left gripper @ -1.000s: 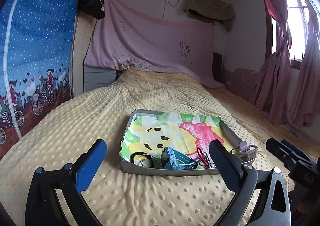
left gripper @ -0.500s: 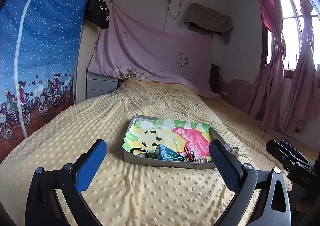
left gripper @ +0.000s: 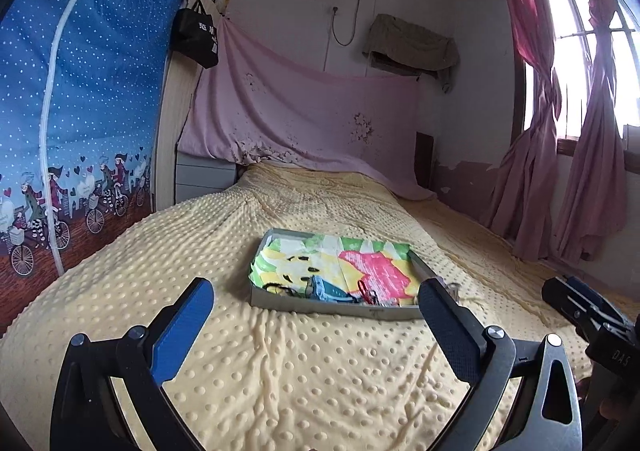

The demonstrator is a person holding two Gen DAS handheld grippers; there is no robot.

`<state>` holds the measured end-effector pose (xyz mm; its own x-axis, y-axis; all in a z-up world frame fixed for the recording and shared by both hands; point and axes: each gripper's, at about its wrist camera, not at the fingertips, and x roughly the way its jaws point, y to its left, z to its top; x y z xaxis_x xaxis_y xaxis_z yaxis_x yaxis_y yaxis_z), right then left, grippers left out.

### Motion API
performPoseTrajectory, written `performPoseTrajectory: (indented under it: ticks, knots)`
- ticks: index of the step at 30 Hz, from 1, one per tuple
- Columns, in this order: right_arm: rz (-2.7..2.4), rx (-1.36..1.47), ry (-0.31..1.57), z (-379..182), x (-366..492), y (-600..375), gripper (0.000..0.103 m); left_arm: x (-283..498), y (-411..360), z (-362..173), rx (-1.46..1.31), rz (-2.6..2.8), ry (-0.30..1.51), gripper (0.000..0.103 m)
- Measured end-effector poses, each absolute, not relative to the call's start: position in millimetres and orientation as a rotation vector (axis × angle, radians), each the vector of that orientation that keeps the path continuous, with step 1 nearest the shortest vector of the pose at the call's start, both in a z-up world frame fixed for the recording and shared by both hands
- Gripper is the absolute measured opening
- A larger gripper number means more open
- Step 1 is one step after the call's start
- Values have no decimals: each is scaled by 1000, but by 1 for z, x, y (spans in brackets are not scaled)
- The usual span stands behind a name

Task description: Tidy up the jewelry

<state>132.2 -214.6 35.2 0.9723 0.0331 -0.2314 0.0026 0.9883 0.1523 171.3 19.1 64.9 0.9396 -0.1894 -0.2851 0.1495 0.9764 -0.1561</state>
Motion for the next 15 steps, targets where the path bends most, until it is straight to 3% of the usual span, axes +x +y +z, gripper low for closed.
performPoseTrajectory:
  ticks: [15]
  knots:
    - [40, 146, 251, 20, 69, -215, 102, 102, 14, 47, -90, -137, 299, 103]
